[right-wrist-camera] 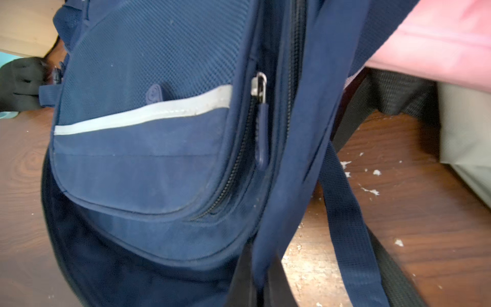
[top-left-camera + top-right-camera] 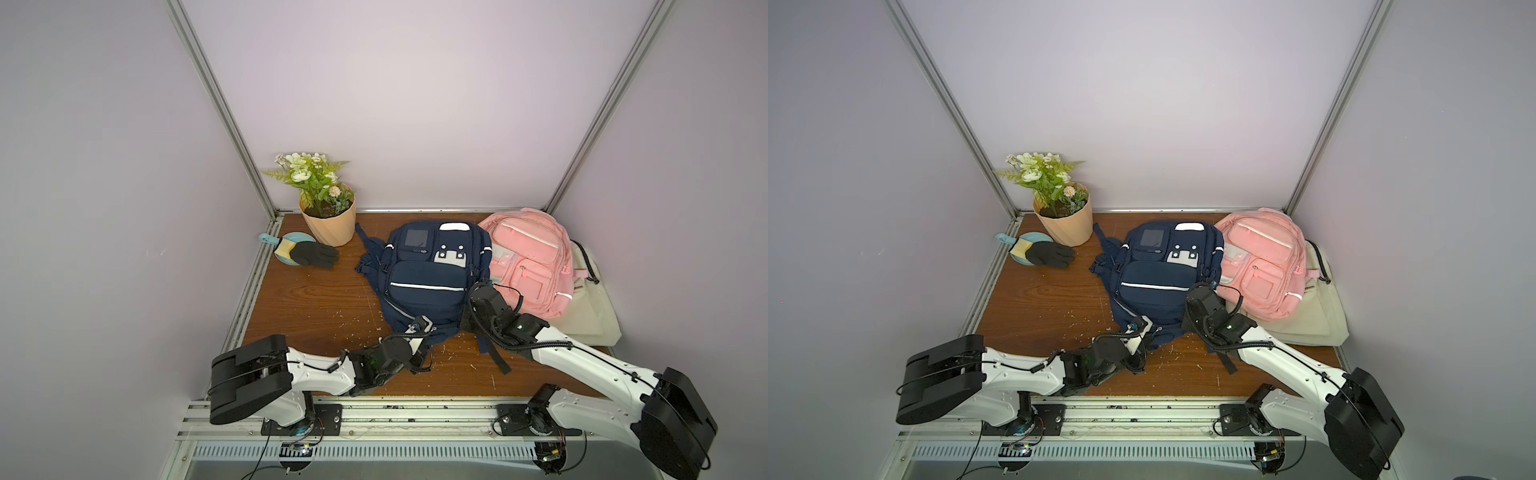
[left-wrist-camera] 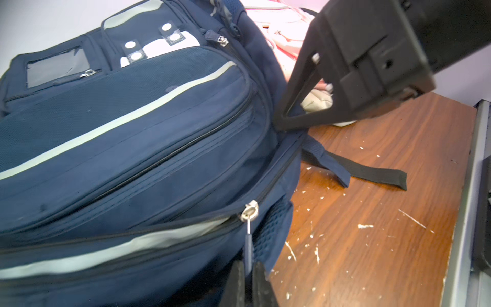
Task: Zip up the backpack
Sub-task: Zip the zipper on the backpack.
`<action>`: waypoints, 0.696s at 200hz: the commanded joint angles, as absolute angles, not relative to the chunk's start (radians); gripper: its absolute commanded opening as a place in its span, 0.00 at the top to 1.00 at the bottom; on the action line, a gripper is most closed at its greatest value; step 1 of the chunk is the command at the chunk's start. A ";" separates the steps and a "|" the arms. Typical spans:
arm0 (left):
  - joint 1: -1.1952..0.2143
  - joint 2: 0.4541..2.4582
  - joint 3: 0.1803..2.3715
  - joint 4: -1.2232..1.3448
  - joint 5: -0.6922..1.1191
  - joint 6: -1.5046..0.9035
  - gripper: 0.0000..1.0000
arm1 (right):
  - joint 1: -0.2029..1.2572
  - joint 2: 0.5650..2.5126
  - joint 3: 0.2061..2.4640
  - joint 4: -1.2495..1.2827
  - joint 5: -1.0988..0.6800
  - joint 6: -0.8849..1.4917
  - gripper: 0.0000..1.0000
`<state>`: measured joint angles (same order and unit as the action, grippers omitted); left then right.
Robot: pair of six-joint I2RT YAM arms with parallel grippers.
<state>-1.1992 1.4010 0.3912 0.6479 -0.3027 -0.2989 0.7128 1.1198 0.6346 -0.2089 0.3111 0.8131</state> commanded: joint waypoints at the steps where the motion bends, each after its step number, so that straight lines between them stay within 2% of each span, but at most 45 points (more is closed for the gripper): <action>1: -1.175 1.363 0.350 0.576 -0.353 -0.311 1.00 | 0.702 1.095 0.687 -0.250 0.424 0.743 1.00; 45: -1.136 1.235 0.275 0.515 -0.391 -0.333 1.00 | 0.662 1.108 0.743 -0.328 0.538 0.666 1.00; 85: -1.135 1.149 0.232 0.487 -0.363 -0.341 1.00 | 0.480 1.114 0.779 -0.270 0.453 0.575 1.00; 139: -1.224 1.306 0.300 0.563 -0.307 -0.308 1.00 | 0.372 1.240 0.906 -0.208 0.485 0.483 1.00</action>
<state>-1.1786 1.2289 0.2821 0.6159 -0.2943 -0.3202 0.4728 1.2259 0.8360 -0.3069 0.2722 0.5560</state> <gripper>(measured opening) 0.103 0.071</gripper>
